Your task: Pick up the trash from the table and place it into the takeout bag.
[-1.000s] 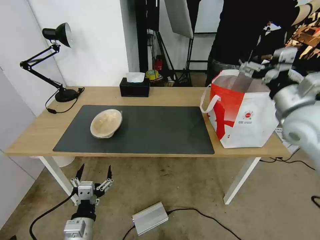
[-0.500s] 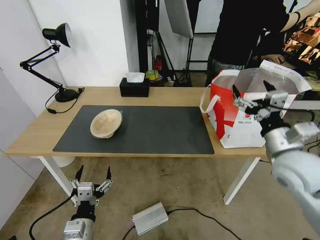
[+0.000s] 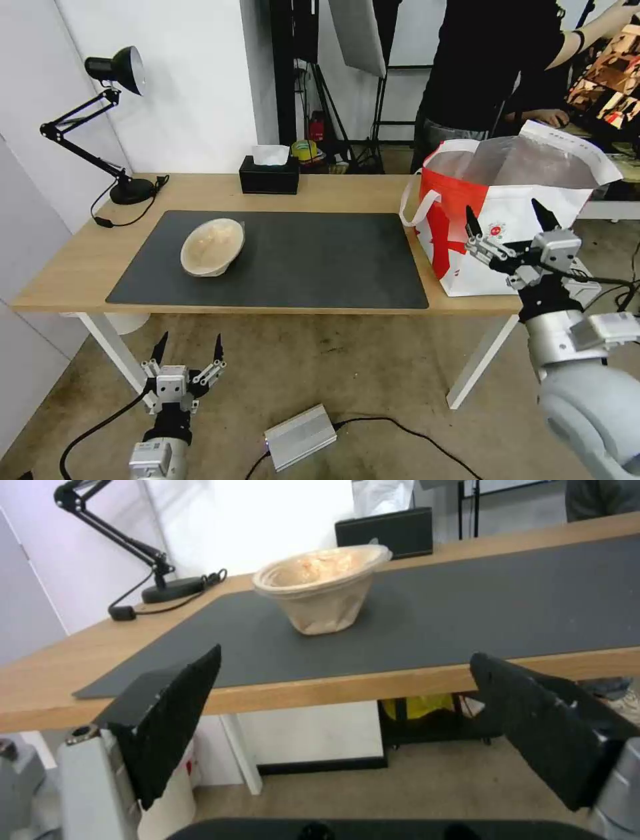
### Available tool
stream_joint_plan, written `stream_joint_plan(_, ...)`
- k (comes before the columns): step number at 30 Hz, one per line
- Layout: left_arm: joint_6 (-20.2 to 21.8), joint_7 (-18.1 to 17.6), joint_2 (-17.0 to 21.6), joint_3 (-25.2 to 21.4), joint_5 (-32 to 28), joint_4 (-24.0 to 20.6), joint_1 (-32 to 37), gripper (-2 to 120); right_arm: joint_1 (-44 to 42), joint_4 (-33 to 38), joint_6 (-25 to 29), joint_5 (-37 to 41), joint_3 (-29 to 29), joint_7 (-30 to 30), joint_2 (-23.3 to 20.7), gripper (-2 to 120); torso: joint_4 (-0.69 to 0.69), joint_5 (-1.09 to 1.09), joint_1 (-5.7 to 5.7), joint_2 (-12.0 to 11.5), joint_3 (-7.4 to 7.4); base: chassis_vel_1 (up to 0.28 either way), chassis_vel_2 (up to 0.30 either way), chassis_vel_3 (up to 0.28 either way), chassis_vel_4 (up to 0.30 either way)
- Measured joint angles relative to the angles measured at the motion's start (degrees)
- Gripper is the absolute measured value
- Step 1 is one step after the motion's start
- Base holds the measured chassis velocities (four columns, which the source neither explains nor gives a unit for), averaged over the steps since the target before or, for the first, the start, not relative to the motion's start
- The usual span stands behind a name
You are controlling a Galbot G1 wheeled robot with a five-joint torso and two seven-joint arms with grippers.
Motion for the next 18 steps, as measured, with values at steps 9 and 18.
stream_joint_plan(9, -0.07, -0.01, 0.10, -0.02, 0.00, 0.14, 0.00, 100, -3.94, -0.23, 2.11, -3.84, -0.57, 0.18, 1.95, 97, 0.00, 0.01, 0.00, 0.00, 0.00, 0.000, 0.000, 0.000, 0.000)
stream_joint_plan(18, -0.13, -0.01, 0.02, 0.18, 0.00, 0.14, -0.05, 100, -5.19, -6.11, 4.81, -7.16, -4.06, 0.81, 4.11, 96, 0.00, 0.01, 0.00, 0.00, 0.01, 0.000, 0.000, 0.000, 0.000)
